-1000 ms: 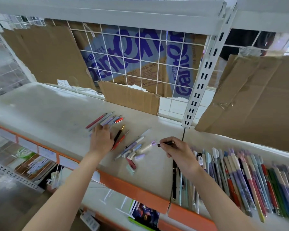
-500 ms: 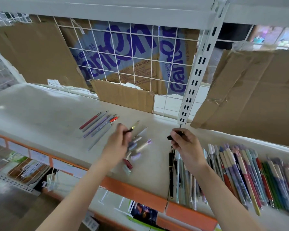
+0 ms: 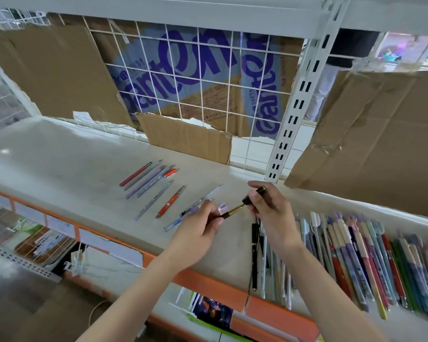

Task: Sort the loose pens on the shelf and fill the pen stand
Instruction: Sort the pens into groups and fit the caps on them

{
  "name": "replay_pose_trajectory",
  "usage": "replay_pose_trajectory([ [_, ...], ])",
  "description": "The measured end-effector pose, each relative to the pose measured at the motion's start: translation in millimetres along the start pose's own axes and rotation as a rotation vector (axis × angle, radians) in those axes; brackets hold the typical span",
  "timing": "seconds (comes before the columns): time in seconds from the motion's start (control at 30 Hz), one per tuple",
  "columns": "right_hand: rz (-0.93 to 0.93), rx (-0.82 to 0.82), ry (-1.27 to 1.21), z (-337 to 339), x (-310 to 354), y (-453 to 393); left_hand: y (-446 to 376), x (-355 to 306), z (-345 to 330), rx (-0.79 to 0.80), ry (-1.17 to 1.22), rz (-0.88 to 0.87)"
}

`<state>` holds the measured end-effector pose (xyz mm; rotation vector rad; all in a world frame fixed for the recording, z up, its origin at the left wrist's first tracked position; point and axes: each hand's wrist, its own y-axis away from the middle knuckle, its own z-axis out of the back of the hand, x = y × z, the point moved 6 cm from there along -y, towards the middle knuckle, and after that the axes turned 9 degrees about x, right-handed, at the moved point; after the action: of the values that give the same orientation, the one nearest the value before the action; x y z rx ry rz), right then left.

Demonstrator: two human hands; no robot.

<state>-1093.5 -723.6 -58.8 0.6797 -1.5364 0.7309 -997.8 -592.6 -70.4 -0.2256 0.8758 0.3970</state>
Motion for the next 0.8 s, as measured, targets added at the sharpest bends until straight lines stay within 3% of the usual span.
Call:
replay_pose_trajectory([
  [0.13, 0.054, -0.048, 0.007, 8, 10, -2, 3, -1, -1, -0.021, 0.054, 0.001],
  [0.37, 0.007, 0.128, 0.009, -18, -1, 5, 4, -1, -6, -0.005, 0.093, 0.079],
  [0.43, -0.004, 0.13, -0.026, -24, -5, 9, 5, -1, -9, 0.016, 0.286, 0.155],
  [0.53, -0.021, 0.143, -0.047, -29, -9, 13, 11, -1, -24, 0.086, 0.848, 0.341],
  [0.6, -0.038, 0.151, -0.032, -29, -11, 13, 16, -2, -32, 0.118, 1.032, 0.396],
  [0.7, -0.065, 0.124, 0.009, -25, -11, 6, 8, -4, -28, 0.118, 0.907, 0.362],
  [0.8, -0.069, 0.053, 0.215, -13, -7, -7, -11, 12, 4, -0.034, 0.37, 0.293],
])
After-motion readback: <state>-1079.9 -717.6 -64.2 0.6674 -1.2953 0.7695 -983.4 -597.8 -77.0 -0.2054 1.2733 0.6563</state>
